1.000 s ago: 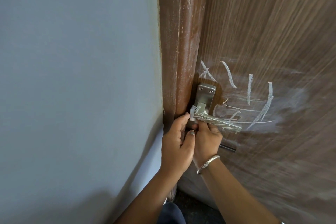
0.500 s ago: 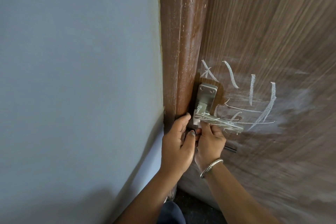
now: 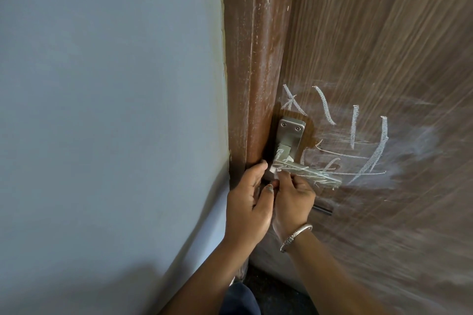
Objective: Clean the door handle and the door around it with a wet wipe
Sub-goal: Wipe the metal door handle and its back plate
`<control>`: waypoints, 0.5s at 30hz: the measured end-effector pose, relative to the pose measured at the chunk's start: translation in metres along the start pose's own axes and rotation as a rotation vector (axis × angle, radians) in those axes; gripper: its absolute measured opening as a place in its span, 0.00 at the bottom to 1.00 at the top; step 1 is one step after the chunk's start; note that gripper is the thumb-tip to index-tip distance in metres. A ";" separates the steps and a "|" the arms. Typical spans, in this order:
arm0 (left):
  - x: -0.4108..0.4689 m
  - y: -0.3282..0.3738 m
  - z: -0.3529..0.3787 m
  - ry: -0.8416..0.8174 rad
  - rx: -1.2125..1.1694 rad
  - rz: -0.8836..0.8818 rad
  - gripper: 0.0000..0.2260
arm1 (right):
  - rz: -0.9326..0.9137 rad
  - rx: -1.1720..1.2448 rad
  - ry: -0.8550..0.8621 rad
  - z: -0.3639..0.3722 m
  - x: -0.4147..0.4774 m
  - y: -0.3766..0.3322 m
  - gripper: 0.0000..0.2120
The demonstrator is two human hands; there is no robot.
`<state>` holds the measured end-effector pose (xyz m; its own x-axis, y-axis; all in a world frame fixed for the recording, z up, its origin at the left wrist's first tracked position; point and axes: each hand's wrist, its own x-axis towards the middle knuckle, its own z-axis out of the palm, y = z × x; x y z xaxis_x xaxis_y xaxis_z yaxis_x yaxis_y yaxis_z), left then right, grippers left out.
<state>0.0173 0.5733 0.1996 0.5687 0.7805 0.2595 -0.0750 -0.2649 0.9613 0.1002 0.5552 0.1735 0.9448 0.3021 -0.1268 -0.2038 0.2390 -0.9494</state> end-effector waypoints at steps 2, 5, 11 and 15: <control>0.000 0.000 0.000 0.002 0.002 0.006 0.20 | -0.036 -0.045 -0.013 0.000 0.001 0.000 0.21; 0.000 0.002 0.000 0.013 -0.007 0.020 0.21 | -0.052 -0.091 -0.061 0.006 0.002 -0.001 0.20; -0.001 0.007 -0.002 0.131 -0.009 0.092 0.16 | 0.055 0.006 -0.073 0.017 0.002 -0.003 0.14; 0.000 0.008 -0.001 0.118 -0.012 0.075 0.20 | 0.182 0.026 -0.093 0.008 0.003 0.001 0.19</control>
<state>0.0155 0.5719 0.2076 0.4609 0.8203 0.3387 -0.1235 -0.3187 0.9398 0.1004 0.5639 0.1749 0.8644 0.4258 -0.2675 -0.3767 0.1959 -0.9054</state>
